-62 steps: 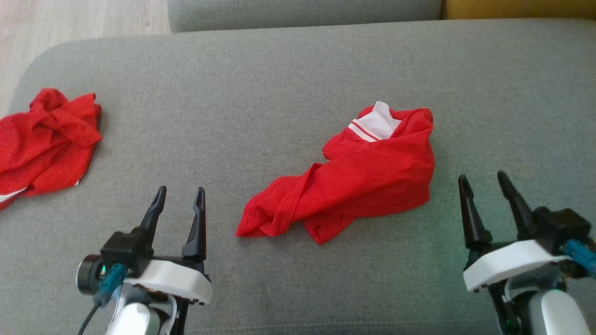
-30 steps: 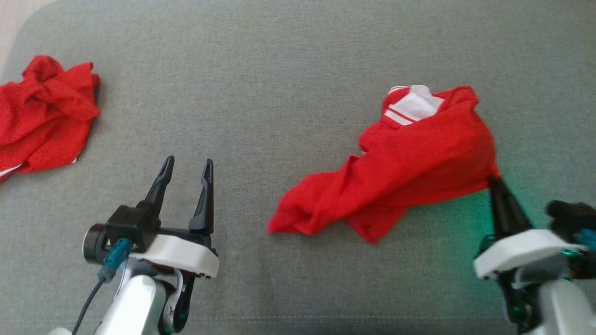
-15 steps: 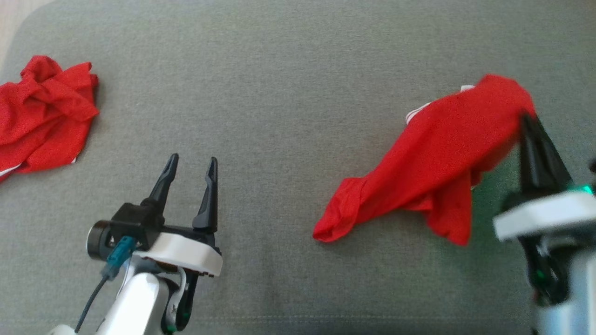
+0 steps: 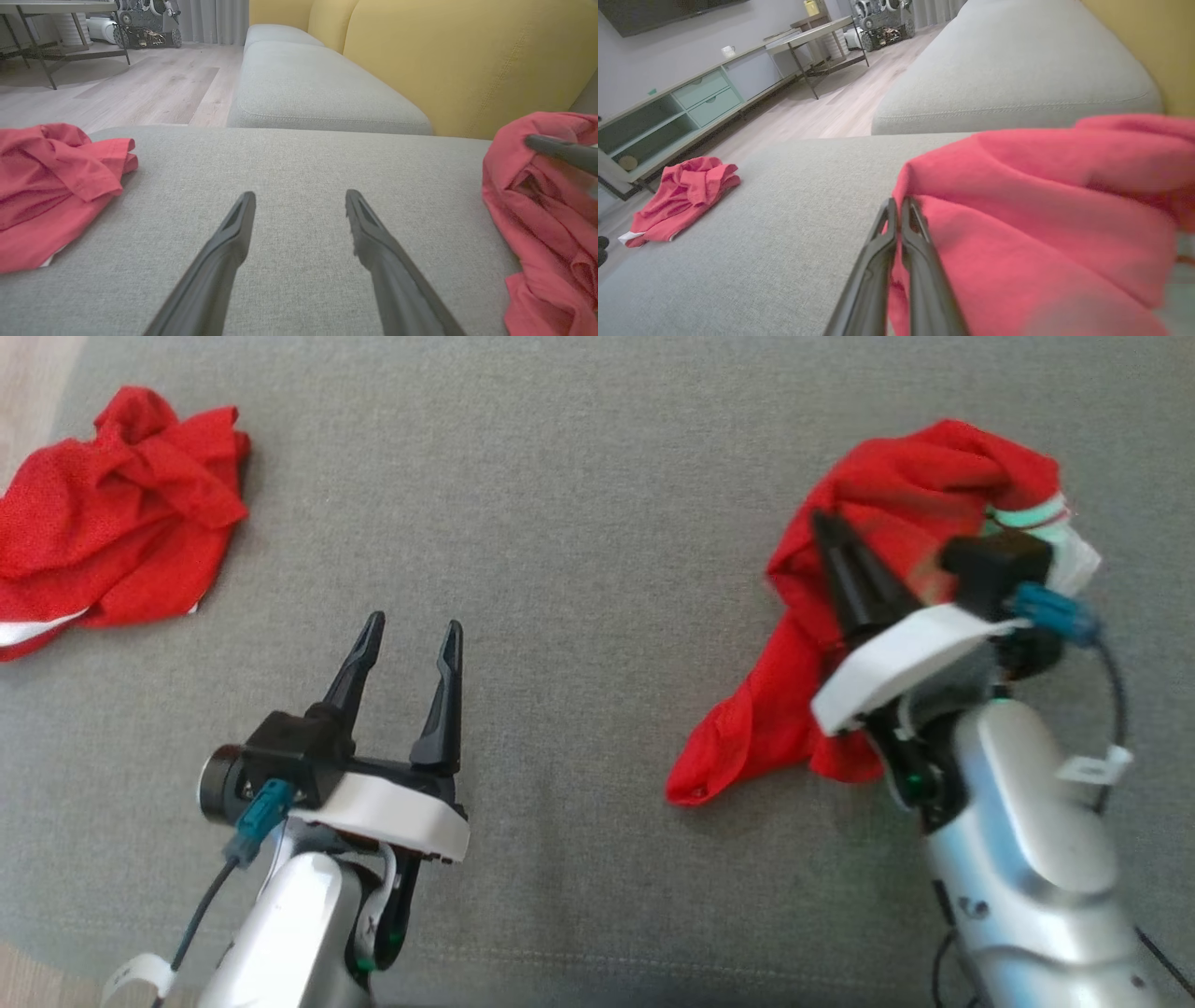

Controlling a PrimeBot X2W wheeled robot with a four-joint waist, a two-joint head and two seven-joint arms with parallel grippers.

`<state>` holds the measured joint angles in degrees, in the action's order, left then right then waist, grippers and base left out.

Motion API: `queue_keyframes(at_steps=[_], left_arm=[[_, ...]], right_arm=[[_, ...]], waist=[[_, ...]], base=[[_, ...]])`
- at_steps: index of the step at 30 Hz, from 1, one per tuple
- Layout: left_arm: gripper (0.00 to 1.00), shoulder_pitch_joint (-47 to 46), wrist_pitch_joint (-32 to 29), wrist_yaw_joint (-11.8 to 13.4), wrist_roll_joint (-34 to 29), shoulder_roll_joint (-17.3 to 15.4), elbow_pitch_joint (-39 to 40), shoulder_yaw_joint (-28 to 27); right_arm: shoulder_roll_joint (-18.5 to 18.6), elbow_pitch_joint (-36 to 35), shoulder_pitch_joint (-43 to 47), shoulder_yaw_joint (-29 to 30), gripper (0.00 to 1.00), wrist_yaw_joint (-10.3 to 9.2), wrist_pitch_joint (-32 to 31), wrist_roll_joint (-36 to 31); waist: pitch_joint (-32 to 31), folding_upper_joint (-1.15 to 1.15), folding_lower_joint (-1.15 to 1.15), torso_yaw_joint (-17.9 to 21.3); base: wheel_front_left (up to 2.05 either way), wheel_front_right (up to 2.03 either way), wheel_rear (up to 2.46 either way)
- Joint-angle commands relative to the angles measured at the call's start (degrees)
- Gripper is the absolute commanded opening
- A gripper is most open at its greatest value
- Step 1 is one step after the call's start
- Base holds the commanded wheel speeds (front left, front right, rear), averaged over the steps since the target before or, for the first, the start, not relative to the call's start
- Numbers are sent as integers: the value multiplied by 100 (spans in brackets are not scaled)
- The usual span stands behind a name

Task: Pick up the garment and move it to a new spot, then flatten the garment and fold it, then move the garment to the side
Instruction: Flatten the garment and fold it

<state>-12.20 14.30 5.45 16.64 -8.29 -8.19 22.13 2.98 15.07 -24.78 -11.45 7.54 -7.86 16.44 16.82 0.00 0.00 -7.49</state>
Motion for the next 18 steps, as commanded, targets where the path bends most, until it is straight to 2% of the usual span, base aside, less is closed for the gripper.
queue_keyframes(at_steps=[1, 2, 3, 4, 8, 12, 18], left_arm=[[100, -191, 67, -40, -38, -4, 125, -149], [100, -193, 67, -40, -43, 5, 117, -151], [100, -193, 68, -39, -51, 11, 113, -155], [100, -195, 68, -40, -57, 16, 106, -160], [100, -198, 69, -62, -62, 8, 90, -193], [100, -150, 69, -45, -90, -3, 100, -237], [100, -28, 69, -10, -100, -51, 164, -357]], right_arm=[[-10, 108, -288, -333, 0, -5, 223, 158], [-10, 255, -360, -444, 0, -5, 331, 249], [-10, 388, -430, -552, 36, -5, 440, 277], [-10, 487, -494, -652, 100, -5, 565, 317], [-10, 611, -624, -937, 100, -5, 923, 370], [7, 330, -580, -1101, 100, -5, 1336, 293], [138, -578, 20, -564, 100, -5, 1525, -52]], waist=[[39, 0, 0, -30], [42, 0, 0, -24], [40, 0, 0, -15], [35, 0, 0, -5], [-8, 0, 0, 51], [-108, 0, 0, 165], [-283, 0, 0, 324]], base=[[0, 0, 0], [0, 0, 0], [0, 0, 0], [0, 0, 0], [0, 0, 0], [0, 0, 0], [0, 0, 0]])
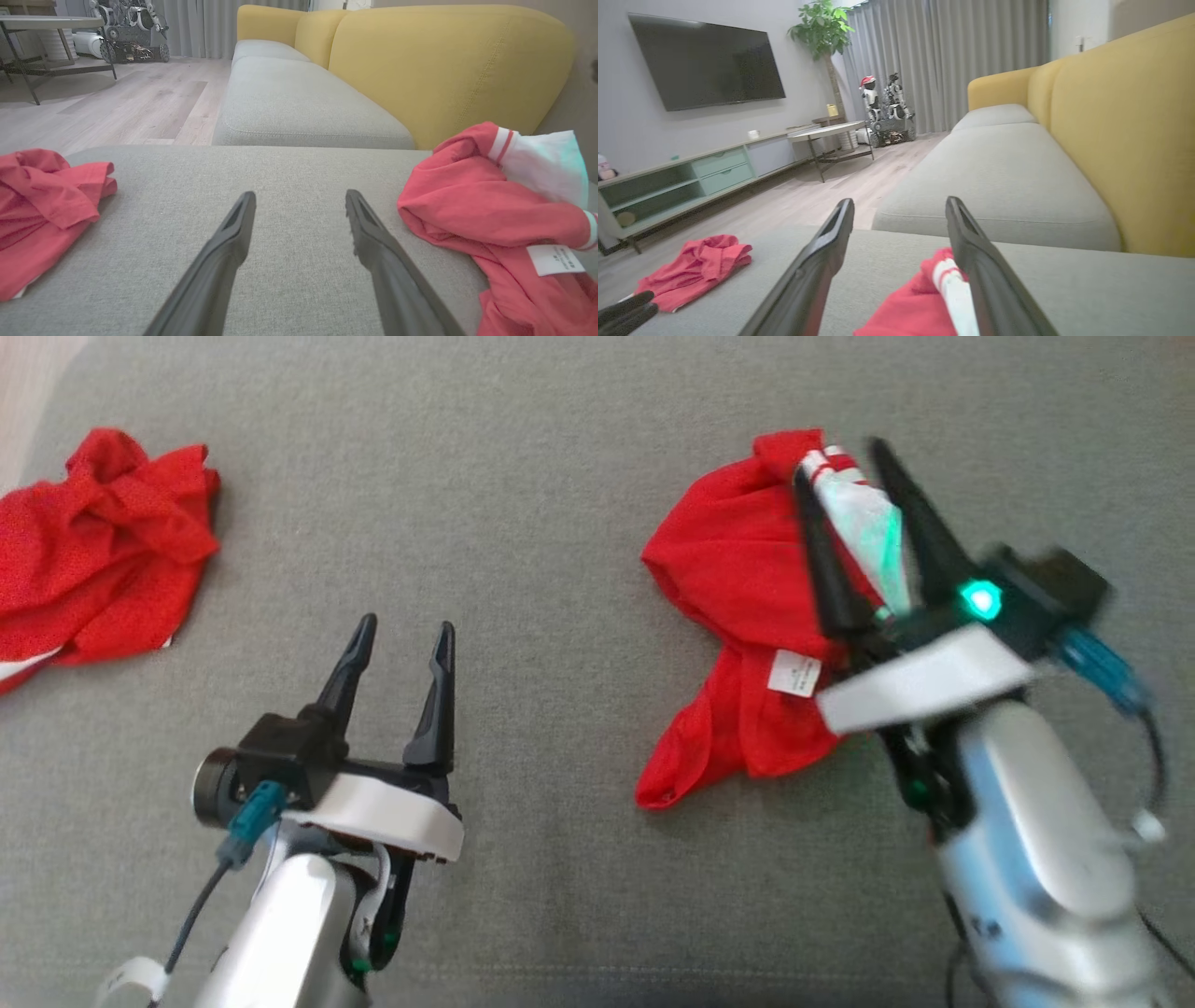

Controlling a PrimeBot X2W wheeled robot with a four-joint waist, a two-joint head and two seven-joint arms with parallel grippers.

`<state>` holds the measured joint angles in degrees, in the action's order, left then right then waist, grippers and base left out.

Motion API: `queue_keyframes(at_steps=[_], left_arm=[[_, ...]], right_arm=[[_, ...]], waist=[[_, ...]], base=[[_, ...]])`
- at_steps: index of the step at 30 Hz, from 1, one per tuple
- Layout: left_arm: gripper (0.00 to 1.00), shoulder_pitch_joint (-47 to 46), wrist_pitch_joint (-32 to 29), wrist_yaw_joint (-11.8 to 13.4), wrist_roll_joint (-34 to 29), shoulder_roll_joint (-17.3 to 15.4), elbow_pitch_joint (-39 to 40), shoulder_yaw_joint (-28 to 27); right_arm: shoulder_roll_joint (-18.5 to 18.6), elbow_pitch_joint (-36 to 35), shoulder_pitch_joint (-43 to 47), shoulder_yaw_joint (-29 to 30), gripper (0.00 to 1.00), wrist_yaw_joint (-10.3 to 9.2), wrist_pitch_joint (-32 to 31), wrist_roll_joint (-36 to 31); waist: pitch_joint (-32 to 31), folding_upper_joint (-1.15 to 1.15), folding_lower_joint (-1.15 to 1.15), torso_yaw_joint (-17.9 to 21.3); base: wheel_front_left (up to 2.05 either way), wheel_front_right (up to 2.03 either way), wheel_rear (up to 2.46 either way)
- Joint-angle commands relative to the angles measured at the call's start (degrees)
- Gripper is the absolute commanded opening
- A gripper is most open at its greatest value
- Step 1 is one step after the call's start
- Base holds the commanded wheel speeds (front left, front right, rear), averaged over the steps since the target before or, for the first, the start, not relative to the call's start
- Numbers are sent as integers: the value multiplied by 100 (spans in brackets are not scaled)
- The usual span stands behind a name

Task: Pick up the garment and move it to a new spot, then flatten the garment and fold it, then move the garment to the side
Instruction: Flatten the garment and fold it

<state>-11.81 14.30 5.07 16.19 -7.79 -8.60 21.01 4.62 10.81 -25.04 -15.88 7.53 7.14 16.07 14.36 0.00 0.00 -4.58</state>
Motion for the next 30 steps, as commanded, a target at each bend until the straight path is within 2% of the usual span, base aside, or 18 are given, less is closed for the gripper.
queue_keyframes(at_steps=[1, 7, 12, 19, 30], left_arm=[[100, -45, 69, 39, -61, -108, 225, -265], [100, 129, 69, 104, -82, -185, 329, -389], [100, 306, 70, 144, -96, -250, 377, -426], [100, 563, 42, 226, -88, -326, 489, -433], [100, 660, -39, 293, -80, -377, 653, -380]], right_arm=[[-26, -312, 197, 40, 100, -4, -5, -92], [-74, -1160, 1163, 1035, 100, -4, -311, -542], [-120, -1516, 1871, 1501, 100, -4, -556, -748], [-160, -1722, 2461, 1670, 100, -4, -705, -775], [-173, -1782, 2545, 1686, 100, -4, -746, -670]], waist=[[-64, 0, 0, 51], [-230, 0, 0, 162], [-398, 0, 0, 215], [-606, 0, 0, 277], [-623, 0, 0, 269]], base=[[0, 0, 0], [0, 0, 0], [0, 0, 0], [0, 0, 0], [0, 0, 0]])
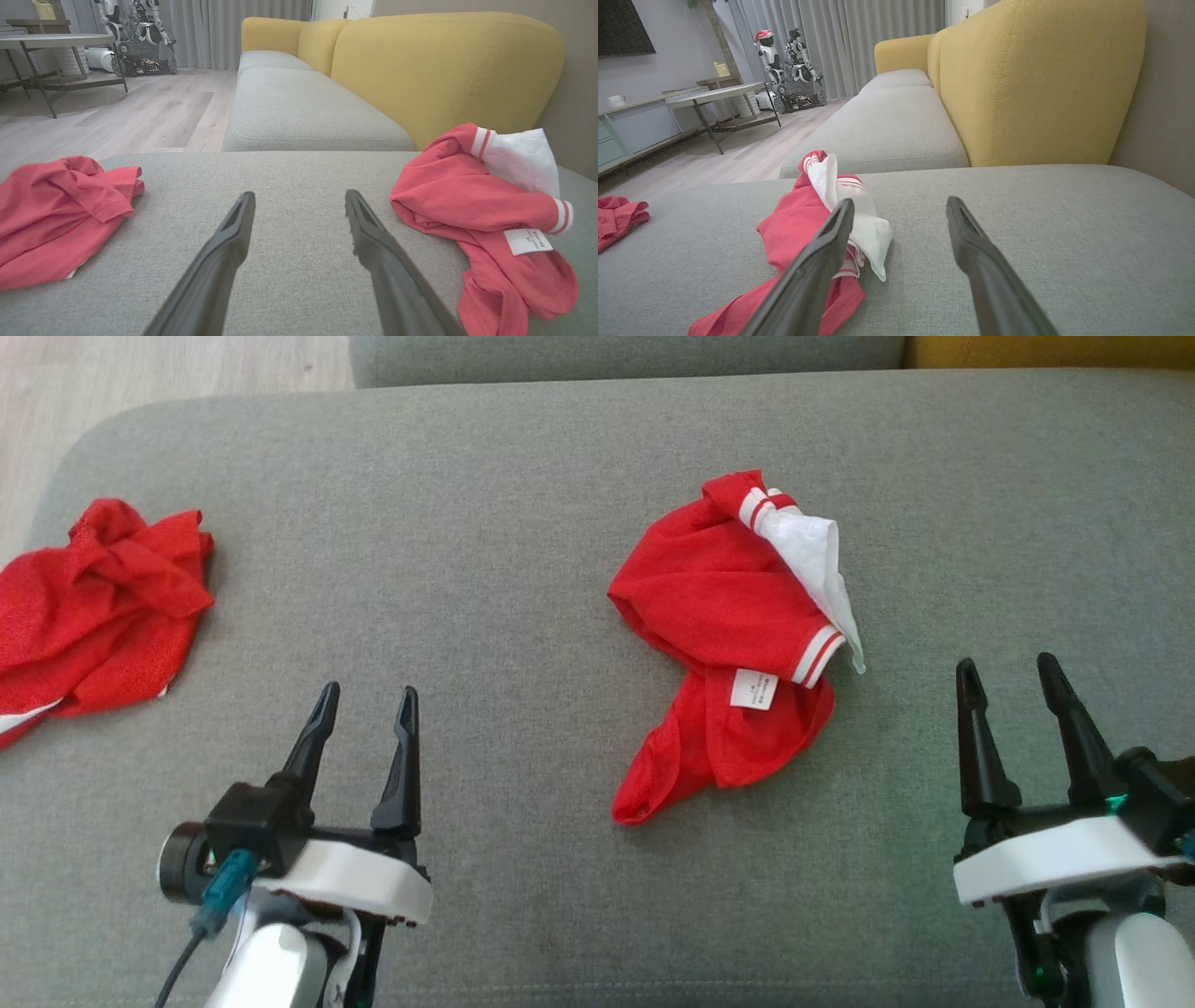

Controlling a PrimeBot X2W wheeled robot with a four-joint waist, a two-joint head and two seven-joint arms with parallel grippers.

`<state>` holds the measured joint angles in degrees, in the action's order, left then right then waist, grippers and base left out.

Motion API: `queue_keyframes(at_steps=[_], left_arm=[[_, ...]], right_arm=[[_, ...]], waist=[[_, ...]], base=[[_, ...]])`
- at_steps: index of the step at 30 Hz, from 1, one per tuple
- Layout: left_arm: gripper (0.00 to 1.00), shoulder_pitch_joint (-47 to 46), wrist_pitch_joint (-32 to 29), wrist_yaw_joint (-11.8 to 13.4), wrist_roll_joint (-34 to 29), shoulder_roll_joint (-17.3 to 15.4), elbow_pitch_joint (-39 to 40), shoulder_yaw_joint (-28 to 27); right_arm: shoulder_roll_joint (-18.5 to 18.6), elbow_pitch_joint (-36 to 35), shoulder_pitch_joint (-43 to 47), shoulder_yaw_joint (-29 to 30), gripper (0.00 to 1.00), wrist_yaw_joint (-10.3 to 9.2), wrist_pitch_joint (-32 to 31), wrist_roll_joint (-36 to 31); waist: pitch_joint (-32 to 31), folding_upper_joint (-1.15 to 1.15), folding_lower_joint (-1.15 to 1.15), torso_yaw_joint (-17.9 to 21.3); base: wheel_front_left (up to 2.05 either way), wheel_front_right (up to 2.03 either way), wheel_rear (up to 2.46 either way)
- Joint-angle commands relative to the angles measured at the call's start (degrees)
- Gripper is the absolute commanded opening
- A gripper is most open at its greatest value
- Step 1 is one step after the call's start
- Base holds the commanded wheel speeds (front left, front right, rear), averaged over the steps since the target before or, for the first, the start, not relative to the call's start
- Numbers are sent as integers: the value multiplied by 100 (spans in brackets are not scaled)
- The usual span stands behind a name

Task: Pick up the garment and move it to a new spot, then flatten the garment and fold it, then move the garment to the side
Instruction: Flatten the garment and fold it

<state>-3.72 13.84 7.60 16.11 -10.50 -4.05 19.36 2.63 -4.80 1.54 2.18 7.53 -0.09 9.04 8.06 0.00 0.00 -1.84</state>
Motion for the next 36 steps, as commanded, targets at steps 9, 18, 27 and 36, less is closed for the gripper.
queue_keyframes(at_steps=[9, 18, 27, 36], left_arm=[[100, -146, 1, 62, -54, -118, 224, -176], [100, -191, -11, 72, -44, -133, 242, -121], [100, -268, -10, 81, -23, -129, 244, -65], [100, -573, 21, -14, -28, -15, 154, 80]], right_arm=[[25, -181, -129, -128, 100, -4, -19, 94], [25, -159, -169, -168, 100, -4, -27, 94], [25, 109, -311, -428, 100, -4, -148, 48], [37, 1396, -1110, -1219, 100, -4, -157, 56]], waist=[[7, 0, 0, -12], [52, 0, 0, -6], [143, 0, 0, -27], [440, 0, 0, -306]], base=[[0, 0, 0], [0, 0, 0], [0, 0, 0], [0, 0, 0]])
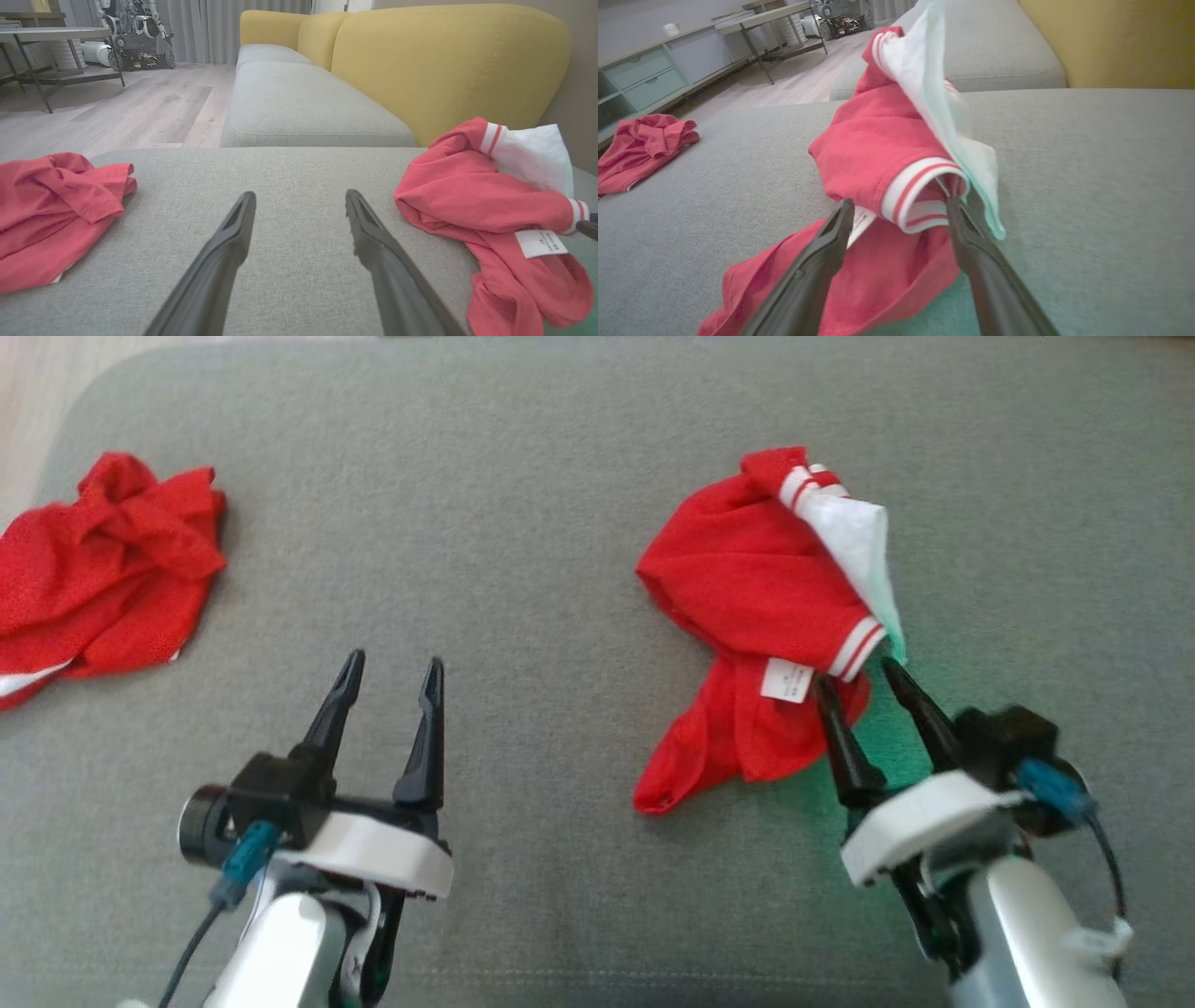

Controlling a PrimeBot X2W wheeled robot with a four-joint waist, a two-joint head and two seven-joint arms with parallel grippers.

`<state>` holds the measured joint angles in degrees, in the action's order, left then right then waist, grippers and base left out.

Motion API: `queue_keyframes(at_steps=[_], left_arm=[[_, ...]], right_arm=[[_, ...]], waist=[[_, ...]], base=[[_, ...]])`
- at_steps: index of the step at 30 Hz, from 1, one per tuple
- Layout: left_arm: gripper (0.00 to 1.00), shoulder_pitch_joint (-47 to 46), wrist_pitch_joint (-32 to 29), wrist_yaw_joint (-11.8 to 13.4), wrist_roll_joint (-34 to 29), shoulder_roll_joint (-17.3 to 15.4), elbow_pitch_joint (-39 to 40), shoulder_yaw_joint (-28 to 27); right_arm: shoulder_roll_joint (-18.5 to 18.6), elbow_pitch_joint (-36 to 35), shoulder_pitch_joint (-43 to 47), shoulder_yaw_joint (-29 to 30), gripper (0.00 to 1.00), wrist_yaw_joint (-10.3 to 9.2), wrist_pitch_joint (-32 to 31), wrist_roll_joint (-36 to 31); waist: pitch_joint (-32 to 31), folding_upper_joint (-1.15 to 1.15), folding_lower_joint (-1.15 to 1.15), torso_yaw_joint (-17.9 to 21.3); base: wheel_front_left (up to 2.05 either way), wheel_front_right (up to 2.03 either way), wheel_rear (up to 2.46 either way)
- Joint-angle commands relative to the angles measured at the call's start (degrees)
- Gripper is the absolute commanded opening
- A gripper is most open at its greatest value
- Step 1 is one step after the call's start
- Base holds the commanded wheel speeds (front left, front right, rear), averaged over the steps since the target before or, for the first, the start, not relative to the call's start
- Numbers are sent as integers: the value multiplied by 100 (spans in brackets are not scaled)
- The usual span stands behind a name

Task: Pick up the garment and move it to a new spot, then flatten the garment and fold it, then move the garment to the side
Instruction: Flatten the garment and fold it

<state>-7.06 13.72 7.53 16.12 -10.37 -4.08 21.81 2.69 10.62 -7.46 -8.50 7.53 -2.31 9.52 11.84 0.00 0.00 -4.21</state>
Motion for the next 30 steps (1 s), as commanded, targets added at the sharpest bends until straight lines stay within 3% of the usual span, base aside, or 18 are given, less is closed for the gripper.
queue_keyframes(at_steps=[1, 2, 3, 4, 14, 21, 26, 30], left_arm=[[100, -263, 41, -12, -25, -13, 138, -160], [100, -280, 48, -15, -22, 2, 118, -155], [100, -289, 56, -15, -19, 16, 101, -153], [100, -293, 63, -14, -16, 24, 87, -157], [100, -272, 106, 11, -6, 52, 36, -219], [100, -361, 118, -26, -31, 84, 15, -200], [100, -403, 123, -52, -44, 119, -10, -188], [100, -454, 125, -84, -55, 140, -29, -186]], right_arm=[[41, 5, -308, -194, 100, -4, 86, 20], [45, 122, -393, -224, 85, -4, 111, 25], [46, 203, -464, -239, 33, -4, 143, 36], [47, 254, -521, -256, 0, -4, 177, 69], [88, -615, -873, -152, 0, -4, 427, 339], [124, -1309, -979, 916, 0, -4, 160, 265], [241, -961, -1025, 1853, 0, -4, 6, 334], [331, -141, -1188, 2356, 0, -4, -57, 416]], waist=[[80, 0, 0, -103], [93, 0, 0, -136], [102, 0, 0, -164], [113, 0, 0, -186], [165, 0, 0, -102], [233, 0, 0, -32], [308, 0, 0, -38], [385, 0, 0, -55]], base=[[0, 0, 0], [0, 0, 0], [0, 0, 0], [0, 0, 0], [0, 0, 0], [0, 0, 0], [0, 0, 0], [0, 0, 0]])
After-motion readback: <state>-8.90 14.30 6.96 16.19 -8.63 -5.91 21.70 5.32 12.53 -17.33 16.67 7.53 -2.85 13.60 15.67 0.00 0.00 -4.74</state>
